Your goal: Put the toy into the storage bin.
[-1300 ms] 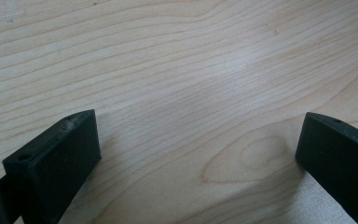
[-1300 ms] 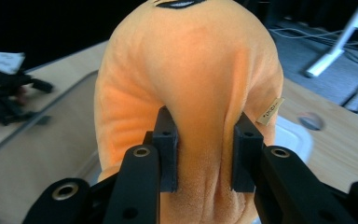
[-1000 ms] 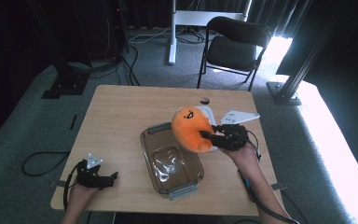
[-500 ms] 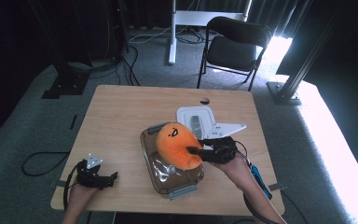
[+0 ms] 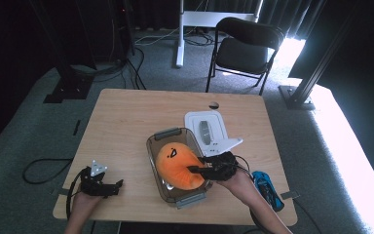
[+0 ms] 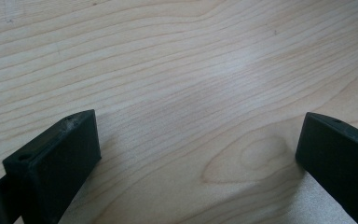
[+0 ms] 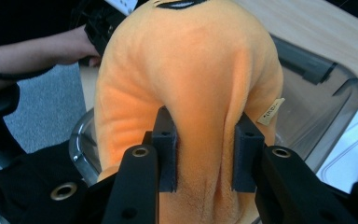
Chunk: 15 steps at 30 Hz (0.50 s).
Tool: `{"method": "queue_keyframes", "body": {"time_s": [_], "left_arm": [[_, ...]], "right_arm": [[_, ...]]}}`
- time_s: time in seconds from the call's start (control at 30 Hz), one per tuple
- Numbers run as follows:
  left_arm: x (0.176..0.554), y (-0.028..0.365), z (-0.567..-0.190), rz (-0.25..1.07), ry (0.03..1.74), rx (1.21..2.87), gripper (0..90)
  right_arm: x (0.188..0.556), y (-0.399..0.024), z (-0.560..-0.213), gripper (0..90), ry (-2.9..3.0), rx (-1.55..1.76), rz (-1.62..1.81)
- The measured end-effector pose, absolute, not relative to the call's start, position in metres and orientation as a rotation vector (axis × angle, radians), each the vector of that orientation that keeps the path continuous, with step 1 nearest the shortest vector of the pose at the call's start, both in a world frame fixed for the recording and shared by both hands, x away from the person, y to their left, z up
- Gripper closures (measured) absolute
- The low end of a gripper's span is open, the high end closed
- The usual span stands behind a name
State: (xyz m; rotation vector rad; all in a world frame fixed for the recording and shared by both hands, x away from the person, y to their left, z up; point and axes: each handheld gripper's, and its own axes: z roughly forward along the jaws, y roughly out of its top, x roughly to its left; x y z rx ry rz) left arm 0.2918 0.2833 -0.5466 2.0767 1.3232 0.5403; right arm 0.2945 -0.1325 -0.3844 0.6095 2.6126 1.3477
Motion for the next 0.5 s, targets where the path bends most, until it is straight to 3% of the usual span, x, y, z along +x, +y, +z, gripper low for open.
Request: {"method": "queue_keyframes", "body": {"time_s": [0.5], "left_arm": [[0.292,0.283,-0.547,0.539,1.324,2.078,0.1]], "right_arm": [[0.300,-0.129,-0.406,68.1,2.670,0.642,1.255]]}}
